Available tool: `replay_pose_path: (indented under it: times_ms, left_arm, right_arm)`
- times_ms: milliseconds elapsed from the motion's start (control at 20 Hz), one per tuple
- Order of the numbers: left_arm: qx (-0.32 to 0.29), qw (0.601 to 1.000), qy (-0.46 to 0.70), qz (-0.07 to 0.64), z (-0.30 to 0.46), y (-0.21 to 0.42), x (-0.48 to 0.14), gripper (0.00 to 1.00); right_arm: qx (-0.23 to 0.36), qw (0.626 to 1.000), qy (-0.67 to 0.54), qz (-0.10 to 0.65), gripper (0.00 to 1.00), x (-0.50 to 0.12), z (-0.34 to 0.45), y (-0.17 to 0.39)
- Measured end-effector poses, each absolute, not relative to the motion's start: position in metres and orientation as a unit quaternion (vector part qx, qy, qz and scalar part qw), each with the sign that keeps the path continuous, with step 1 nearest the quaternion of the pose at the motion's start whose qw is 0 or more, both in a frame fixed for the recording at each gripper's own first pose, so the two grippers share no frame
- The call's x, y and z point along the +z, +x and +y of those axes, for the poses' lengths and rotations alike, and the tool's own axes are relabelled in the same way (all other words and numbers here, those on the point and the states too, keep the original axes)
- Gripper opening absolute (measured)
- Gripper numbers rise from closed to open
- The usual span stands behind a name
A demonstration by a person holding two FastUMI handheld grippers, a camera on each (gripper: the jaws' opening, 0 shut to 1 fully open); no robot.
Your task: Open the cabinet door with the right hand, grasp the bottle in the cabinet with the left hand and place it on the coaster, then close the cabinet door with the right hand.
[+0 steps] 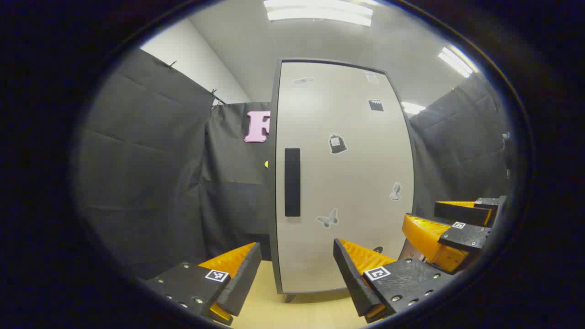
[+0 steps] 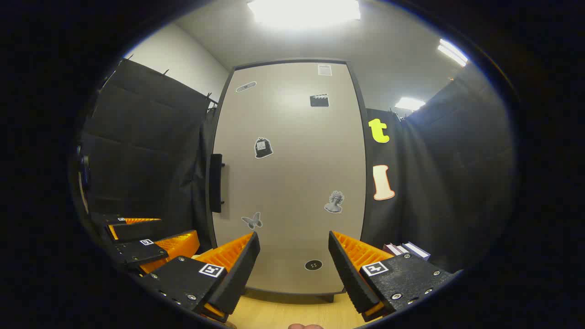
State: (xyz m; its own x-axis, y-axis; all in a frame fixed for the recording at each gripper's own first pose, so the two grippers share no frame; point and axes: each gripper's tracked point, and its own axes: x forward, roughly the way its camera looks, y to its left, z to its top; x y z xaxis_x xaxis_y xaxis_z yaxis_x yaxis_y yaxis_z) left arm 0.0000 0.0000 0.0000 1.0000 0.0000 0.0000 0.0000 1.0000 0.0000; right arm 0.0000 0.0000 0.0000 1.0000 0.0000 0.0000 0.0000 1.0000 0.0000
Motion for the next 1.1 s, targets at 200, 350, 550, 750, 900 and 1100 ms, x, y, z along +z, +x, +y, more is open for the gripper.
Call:
replay_pose_path:
  times_ms: [200, 350, 550, 750, 900, 1100]
  left_arm:
    - [-0.003, 1.000, 0.007, -0.006, -0.006, -0.003, 0.005, 0.91]
    - [-0.003, 1.000, 0.006, -0.007, -0.007, -0.003, 0.007, 0.91]
    - [-0.006, 1.000, 0.004, -0.006, -0.006, -0.005, 0.007, 0.91]
    - [-0.001, 1.000, 0.007, -0.008, -0.004, -0.007, 0.007, 0.91]
    - [0.002, 1.000, 0.012, -0.005, -0.002, -0.010, 0.006, 0.91]
    - [0.003, 1.000, 0.016, -0.009, 0.001, -0.017, 0.009, 0.91]
  right_arm:
    - [-0.012, 1.000, 0.004, 0.000, 0.93, 0.004, 0.002, -0.001]
    - [-0.018, 1.000, 0.007, 0.010, 0.93, -0.001, 0.000, 0.002]
    - [-0.020, 0.999, 0.014, 0.021, 0.93, -0.002, 0.000, 0.003]
    - [-0.016, 0.999, 0.010, 0.027, 0.93, -0.002, 0.001, 0.002]
    - [-0.008, 0.999, 0.015, 0.029, 0.93, -0.003, 0.002, 0.002]
    - [-0.006, 0.999, 0.011, 0.036, 0.92, -0.003, 0.002, 0.002]
